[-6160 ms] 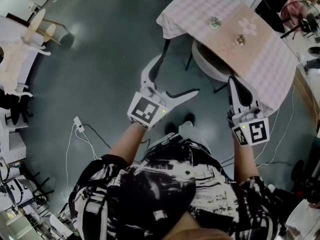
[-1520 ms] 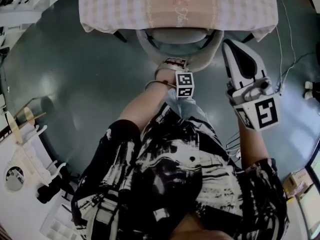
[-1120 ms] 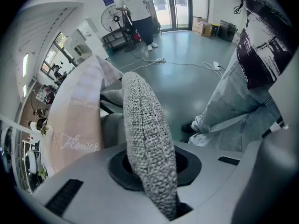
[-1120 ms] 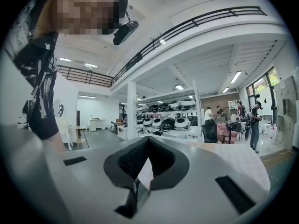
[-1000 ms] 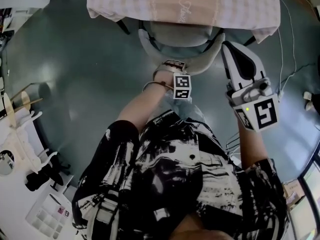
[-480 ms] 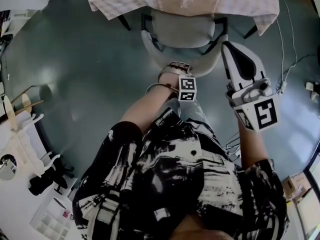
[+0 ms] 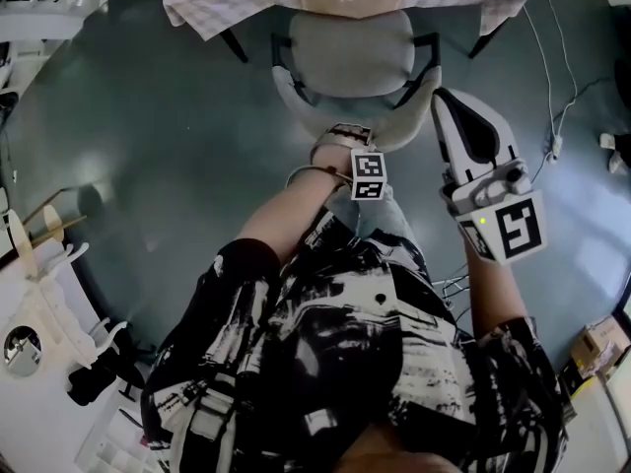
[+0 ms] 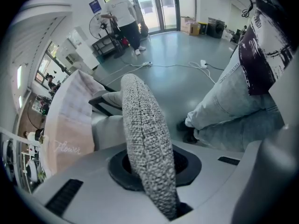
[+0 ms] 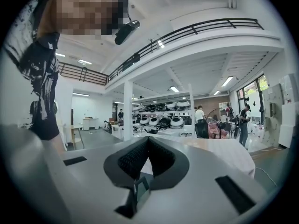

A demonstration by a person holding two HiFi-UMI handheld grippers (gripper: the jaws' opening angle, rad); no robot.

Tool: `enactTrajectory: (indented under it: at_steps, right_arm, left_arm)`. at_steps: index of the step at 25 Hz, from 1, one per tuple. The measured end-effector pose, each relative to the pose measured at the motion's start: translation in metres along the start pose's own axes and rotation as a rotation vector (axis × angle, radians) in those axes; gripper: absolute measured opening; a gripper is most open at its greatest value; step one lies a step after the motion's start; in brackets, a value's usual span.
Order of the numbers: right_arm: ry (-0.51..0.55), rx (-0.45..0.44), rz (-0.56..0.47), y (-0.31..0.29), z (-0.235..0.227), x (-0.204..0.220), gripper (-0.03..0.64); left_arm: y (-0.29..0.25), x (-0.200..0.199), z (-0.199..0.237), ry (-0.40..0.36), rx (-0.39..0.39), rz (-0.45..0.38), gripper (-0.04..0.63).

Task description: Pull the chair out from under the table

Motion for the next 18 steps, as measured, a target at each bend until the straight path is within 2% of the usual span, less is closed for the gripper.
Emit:
enactTrajectory:
  at_steps: [5,18]
  right_arm:
    - [0.001,-0.016,-0.003,0.02,0.004,0.0,0.0]
    - [0.006,-0.129,0.015,0.096,0.018,0.013,0.0]
  left_arm:
    - [0.001,-0.018,-0.018,-0.009,0.002,0.0,0.051]
    - [0.007,-0.075,-0.075,0.001,-0.011,0.027,0.052]
Point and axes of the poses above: the fingertips, and each gripper's own axes: y backward along the fingers, z to its left, x out of its underside, the point moved 6 cm from there along y, backward along the fingers, and after that the axes turned 8 degrees about -y, right-handed, at the moved point
